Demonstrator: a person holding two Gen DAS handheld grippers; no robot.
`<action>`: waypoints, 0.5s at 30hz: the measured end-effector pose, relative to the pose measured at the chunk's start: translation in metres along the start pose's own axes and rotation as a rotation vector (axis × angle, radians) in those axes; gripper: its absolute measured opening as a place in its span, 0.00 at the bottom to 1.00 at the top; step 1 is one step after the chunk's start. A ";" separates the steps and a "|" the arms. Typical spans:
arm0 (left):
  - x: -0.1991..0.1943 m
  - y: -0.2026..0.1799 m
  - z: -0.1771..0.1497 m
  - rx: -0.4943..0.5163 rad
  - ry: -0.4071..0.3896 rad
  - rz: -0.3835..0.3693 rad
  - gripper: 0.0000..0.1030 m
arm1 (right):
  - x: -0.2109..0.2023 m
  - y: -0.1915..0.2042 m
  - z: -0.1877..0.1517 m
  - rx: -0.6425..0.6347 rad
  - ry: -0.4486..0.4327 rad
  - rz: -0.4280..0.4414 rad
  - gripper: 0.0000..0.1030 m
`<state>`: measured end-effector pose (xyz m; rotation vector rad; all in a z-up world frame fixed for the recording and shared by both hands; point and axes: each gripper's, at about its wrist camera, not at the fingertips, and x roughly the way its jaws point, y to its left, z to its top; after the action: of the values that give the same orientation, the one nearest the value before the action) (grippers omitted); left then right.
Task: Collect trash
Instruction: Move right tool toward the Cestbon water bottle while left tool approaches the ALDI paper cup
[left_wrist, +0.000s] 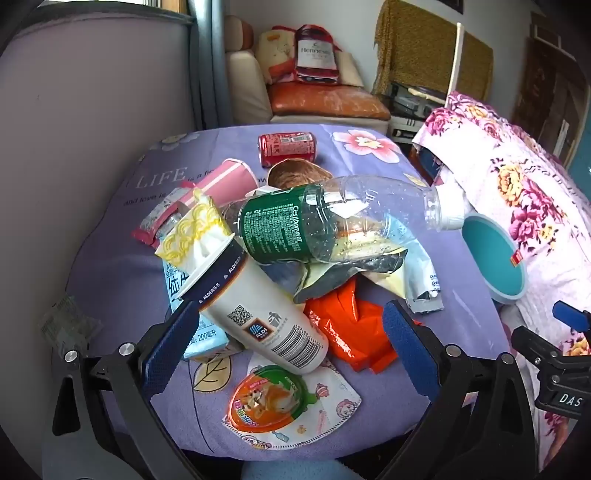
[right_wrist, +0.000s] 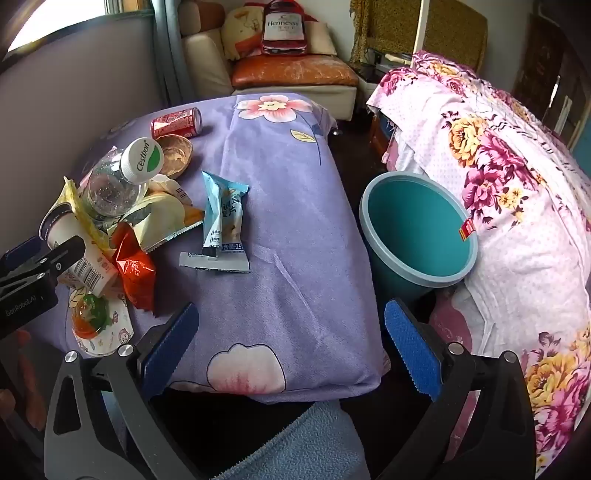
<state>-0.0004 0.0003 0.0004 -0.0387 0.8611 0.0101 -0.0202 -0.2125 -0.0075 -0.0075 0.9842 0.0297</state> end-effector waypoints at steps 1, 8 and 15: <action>0.000 0.000 0.000 0.001 0.000 0.000 0.96 | 0.000 0.000 0.000 0.000 -0.003 -0.003 0.94; 0.000 0.000 -0.001 0.006 0.006 0.009 0.96 | 0.001 0.001 -0.001 -0.005 0.002 0.000 0.94; 0.006 0.001 -0.005 0.005 0.010 0.011 0.96 | 0.003 -0.001 -0.002 0.009 0.003 -0.007 0.94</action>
<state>-0.0002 0.0010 -0.0067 -0.0297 0.8712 0.0178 -0.0201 -0.2134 -0.0116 -0.0030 0.9877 0.0191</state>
